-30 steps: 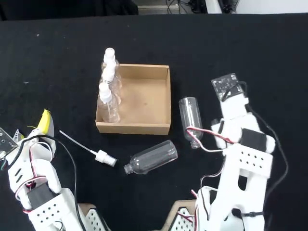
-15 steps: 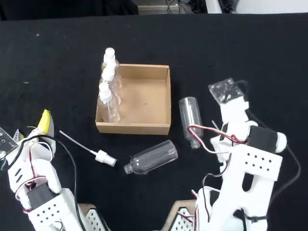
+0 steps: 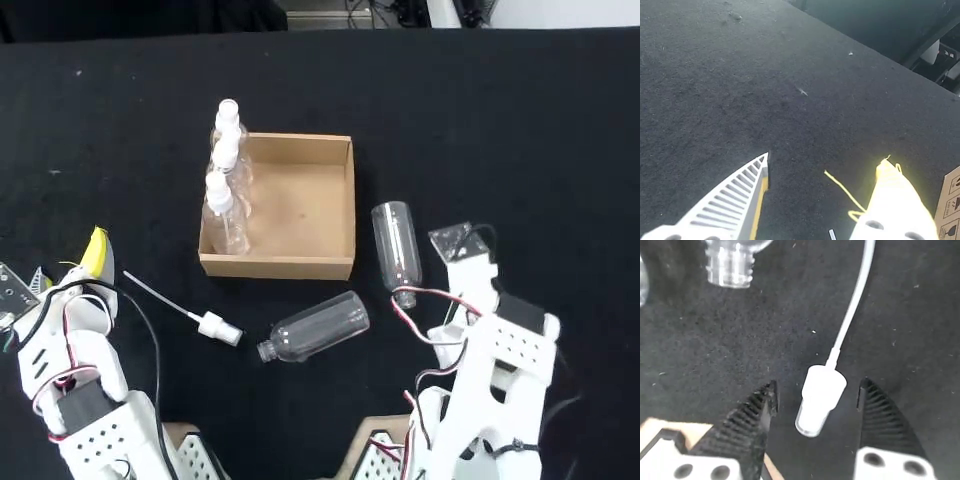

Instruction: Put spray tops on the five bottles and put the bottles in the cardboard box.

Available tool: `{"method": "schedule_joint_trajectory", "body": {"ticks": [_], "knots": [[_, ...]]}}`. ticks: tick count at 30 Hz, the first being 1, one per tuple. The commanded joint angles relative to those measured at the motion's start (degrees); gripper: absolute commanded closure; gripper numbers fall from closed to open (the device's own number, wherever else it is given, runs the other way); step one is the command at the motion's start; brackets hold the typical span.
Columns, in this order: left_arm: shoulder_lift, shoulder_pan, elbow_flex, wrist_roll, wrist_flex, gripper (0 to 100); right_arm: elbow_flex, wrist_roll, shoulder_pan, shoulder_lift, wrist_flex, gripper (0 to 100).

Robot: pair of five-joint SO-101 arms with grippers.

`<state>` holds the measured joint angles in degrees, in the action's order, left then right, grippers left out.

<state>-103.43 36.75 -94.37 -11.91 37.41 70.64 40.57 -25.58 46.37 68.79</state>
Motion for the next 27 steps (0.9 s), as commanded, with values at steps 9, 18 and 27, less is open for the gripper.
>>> {"method": "schedule_joint_trajectory", "body": {"ticks": [9, 18, 27], "knots": [[-0.3, -0.8, 3.3, -0.2, -1.4, 77, 8.3, 11.1, -13.5, 1.7, -13.1, 88.5], [-0.3, -0.7, 3.3, -0.2, -1.4, 77, -8.7, 11.5, -14.4, 7.3, 3.9, 98.8], [-0.1, -0.7, 3.8, -0.3, -1.0, 77, -40.9, 1.4, 1.5, 22.4, 32.3, 98.8]]}}
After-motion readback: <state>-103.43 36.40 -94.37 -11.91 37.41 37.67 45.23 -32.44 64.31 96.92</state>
